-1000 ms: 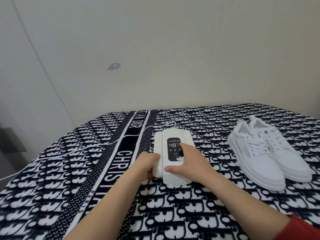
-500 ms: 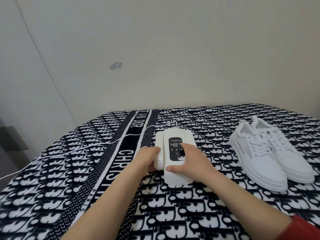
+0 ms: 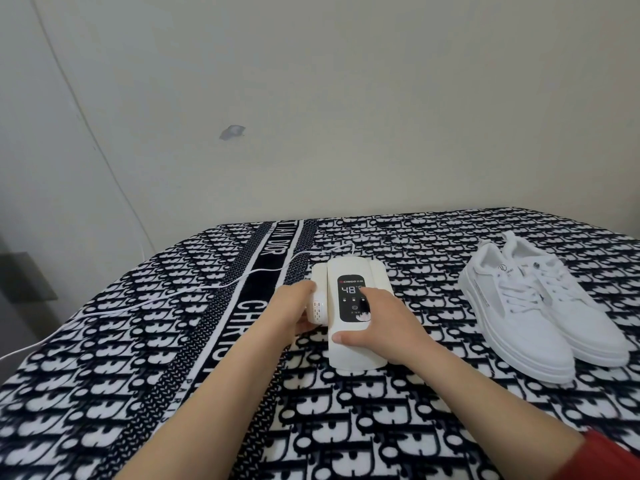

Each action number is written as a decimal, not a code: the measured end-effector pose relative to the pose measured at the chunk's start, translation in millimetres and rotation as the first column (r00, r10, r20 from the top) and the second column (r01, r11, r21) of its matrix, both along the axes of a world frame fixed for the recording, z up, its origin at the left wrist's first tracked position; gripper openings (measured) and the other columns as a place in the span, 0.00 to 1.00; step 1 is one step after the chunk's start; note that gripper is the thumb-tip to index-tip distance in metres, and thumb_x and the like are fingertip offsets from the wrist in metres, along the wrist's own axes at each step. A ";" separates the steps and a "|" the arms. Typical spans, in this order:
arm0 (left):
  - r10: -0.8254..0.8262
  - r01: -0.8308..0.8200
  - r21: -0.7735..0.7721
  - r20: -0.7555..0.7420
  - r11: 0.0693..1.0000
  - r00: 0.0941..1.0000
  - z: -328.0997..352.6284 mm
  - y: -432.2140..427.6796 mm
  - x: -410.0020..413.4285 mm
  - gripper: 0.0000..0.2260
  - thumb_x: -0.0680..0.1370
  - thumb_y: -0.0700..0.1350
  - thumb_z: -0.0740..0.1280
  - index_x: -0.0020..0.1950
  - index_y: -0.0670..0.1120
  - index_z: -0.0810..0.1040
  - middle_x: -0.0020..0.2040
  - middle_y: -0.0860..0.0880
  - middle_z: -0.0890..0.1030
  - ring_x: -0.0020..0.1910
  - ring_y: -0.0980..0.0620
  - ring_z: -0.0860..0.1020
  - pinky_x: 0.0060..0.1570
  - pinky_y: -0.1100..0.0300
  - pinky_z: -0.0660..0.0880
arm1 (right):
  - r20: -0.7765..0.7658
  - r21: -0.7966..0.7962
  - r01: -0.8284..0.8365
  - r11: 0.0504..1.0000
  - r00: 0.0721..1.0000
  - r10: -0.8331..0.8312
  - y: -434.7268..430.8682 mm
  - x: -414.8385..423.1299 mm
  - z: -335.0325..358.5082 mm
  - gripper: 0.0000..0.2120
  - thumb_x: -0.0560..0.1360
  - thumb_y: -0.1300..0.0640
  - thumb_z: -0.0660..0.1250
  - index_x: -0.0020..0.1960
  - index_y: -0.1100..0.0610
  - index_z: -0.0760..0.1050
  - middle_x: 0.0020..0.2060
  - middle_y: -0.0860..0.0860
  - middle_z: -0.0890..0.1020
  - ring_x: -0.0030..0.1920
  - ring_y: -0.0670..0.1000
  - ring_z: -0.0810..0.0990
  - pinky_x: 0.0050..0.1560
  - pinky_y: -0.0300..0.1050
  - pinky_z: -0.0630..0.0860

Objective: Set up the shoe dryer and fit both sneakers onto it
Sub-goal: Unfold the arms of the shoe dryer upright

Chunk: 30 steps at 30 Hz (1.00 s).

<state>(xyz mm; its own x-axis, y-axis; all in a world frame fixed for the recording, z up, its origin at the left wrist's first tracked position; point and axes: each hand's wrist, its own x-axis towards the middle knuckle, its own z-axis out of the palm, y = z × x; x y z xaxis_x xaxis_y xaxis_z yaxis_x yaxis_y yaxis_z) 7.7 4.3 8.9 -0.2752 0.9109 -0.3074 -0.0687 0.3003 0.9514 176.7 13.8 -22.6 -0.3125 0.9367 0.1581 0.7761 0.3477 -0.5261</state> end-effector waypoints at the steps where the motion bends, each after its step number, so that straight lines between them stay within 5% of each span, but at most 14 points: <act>1: 0.003 -0.003 0.004 0.002 1.000 1.000 0.6 0.2 -0.3 0.06 0.78 0.43 0.61 0.46 0.43 0.77 0.38 0.44 0.79 0.35 0.46 0.78 0.32 0.57 0.76 | 0.001 0.000 0.001 1.000 1.000 -0.001 -0.1 0.0 0.1 0.52 0.60 0.30 0.72 0.76 0.53 0.59 0.68 0.48 0.71 0.68 0.50 0.69 0.65 0.45 0.68; 13: 0.043 -0.044 0.019 0.052 0.999 0.998 11.0 3.7 -2.2 0.08 0.78 0.45 0.61 0.44 0.41 0.75 0.36 0.43 0.76 0.33 0.47 0.75 0.31 0.57 0.74 | 0.006 -0.005 0.007 1.000 1.000 -0.007 2.8 0.3 -1.6 0.45 0.58 0.29 0.71 0.67 0.52 0.68 0.62 0.49 0.75 0.62 0.51 0.72 0.56 0.43 0.69; 30: 0.062 -0.067 0.043 0.106 0.997 0.992 28.0 10.4 -4.6 0.09 0.79 0.44 0.60 0.50 0.40 0.74 0.42 0.40 0.77 0.37 0.46 0.76 0.36 0.54 0.77 | 0.026 -0.007 -0.008 1.000 1.000 0.008 3.6 0.2 1.0 0.47 0.59 0.29 0.72 0.71 0.51 0.65 0.62 0.48 0.75 0.63 0.50 0.72 0.61 0.46 0.71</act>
